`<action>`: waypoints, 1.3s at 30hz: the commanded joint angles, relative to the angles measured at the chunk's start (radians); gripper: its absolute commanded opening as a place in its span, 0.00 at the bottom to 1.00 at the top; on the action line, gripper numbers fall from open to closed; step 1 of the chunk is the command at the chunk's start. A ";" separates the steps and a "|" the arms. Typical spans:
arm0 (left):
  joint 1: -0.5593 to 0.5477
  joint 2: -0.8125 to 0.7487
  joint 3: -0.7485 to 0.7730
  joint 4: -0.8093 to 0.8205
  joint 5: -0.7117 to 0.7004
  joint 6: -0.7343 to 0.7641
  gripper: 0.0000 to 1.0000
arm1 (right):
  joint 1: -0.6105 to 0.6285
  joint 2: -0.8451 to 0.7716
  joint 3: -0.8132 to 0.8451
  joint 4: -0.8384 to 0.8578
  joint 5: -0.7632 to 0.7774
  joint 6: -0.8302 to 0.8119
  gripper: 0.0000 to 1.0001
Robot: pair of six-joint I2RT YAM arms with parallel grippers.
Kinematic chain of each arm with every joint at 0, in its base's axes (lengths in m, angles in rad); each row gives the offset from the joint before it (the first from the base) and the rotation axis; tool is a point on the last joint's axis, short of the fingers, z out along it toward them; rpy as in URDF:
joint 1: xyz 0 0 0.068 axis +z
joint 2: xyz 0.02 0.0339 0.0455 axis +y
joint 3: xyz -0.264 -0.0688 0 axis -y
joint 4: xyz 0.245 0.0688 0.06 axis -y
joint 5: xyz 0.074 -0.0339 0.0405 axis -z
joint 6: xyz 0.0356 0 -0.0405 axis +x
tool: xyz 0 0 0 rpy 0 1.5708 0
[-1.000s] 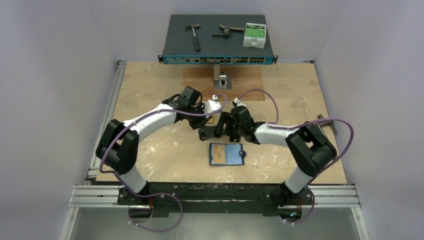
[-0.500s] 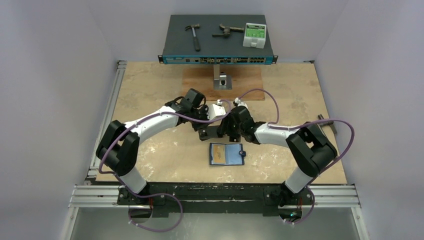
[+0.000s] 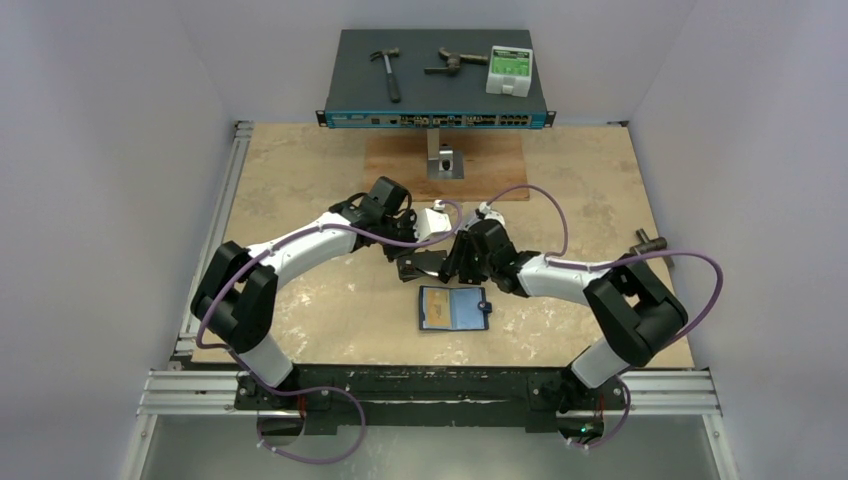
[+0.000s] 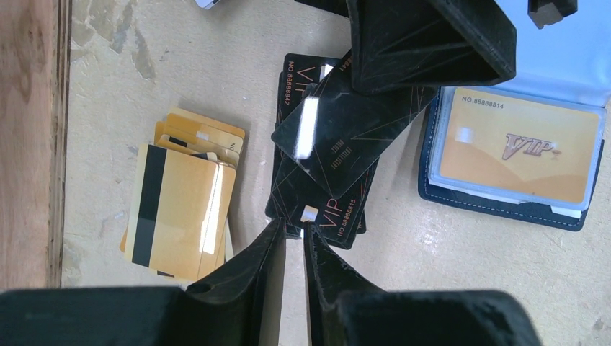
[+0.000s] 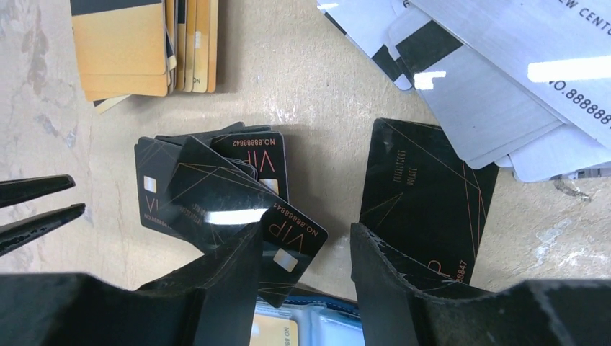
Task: Put the credit cards into the card holder
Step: Pick up the credit card from the center of the board.
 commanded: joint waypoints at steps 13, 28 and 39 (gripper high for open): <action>0.005 -0.035 -0.014 0.014 -0.006 0.012 0.13 | -0.003 0.002 -0.074 0.166 -0.070 0.163 0.29; -0.022 0.074 0.043 0.034 -0.129 0.065 0.13 | -0.004 -0.082 -0.107 0.156 -0.033 0.198 0.00; -0.045 0.130 0.090 -0.002 -0.168 0.088 0.11 | -0.009 -0.075 -0.144 0.166 -0.054 0.215 0.00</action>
